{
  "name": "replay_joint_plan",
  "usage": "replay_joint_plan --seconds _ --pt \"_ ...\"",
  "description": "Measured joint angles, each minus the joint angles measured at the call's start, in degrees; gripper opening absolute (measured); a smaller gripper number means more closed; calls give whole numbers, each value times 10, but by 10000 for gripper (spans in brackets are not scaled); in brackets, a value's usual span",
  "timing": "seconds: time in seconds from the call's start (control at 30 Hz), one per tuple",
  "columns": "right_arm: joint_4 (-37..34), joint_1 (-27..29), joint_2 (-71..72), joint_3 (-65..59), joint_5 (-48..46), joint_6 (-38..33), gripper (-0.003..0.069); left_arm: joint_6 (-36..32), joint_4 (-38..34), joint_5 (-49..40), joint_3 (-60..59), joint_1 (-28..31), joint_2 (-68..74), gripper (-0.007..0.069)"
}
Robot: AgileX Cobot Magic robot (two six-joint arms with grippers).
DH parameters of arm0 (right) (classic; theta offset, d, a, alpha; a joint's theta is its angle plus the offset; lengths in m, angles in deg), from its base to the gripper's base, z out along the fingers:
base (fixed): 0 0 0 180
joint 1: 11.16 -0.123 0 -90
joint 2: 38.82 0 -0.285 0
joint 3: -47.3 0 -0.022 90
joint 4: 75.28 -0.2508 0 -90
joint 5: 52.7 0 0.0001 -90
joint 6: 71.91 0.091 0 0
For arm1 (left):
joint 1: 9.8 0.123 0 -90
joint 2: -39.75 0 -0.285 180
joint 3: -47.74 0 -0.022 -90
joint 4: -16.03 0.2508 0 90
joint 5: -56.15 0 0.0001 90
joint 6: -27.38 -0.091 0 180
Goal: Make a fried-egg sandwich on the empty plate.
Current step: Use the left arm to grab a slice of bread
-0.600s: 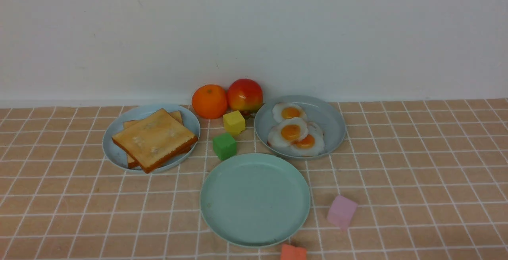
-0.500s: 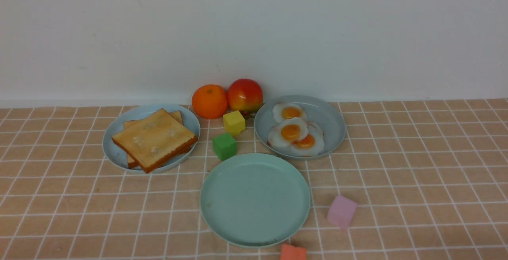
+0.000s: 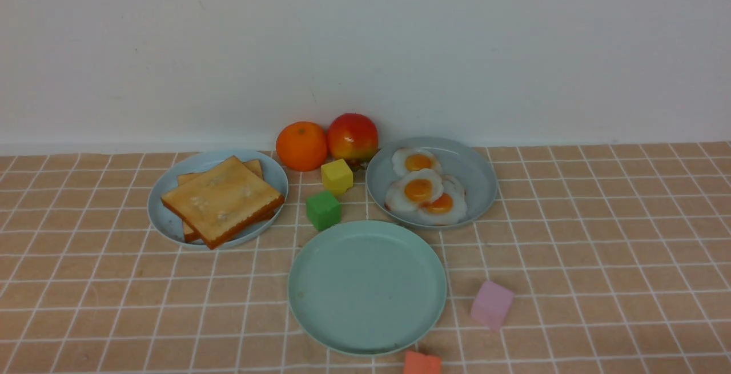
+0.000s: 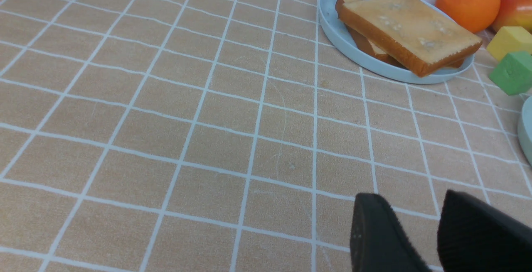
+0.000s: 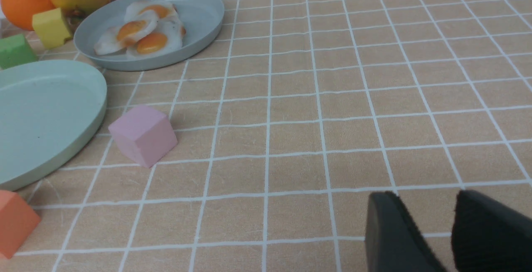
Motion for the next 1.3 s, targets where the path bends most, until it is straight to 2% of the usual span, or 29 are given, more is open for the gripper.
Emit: replay_joint_plan --seconds 0.2,0.43,0.57,0.63,0.73,0.87,0.93,1.03,1.07,1.17,1.3 --pt "0 0 0 0 0 0 239 13 -17 29 0 0 0 238" --pt "0 0 0 0 0 0 239 141 -197 141 0 0 0 238" --pt "0 0 0 0 0 0 239 168 -251 204 0 0 0 235" --pt "0 0 0 0 0 0 239 169 -255 208 1 0 0 225" --pt "0 0 0 0 0 0 239 166 -255 169 39 0 5 134" --pt "0 0 0 0 0 0 239 99 -245 86 124 0 81 -10" --pt "0 0 0 0 0 0 239 62 -244 66 149 0 115 -13" --pt "-5 0 0 0 5 1 239 -66 -239 2 216 -37 202 -13" --pt "-7 0 0 0 5 2 239 -71 -239 -2 223 -45 210 -13" --pt "-65 0 0 -4 32 33 239 -140 -235 -99 287 -114 286 -13" --pt "-126 0 0 -5 103 53 239 -176 -218 -196 338 -159 380 -13"
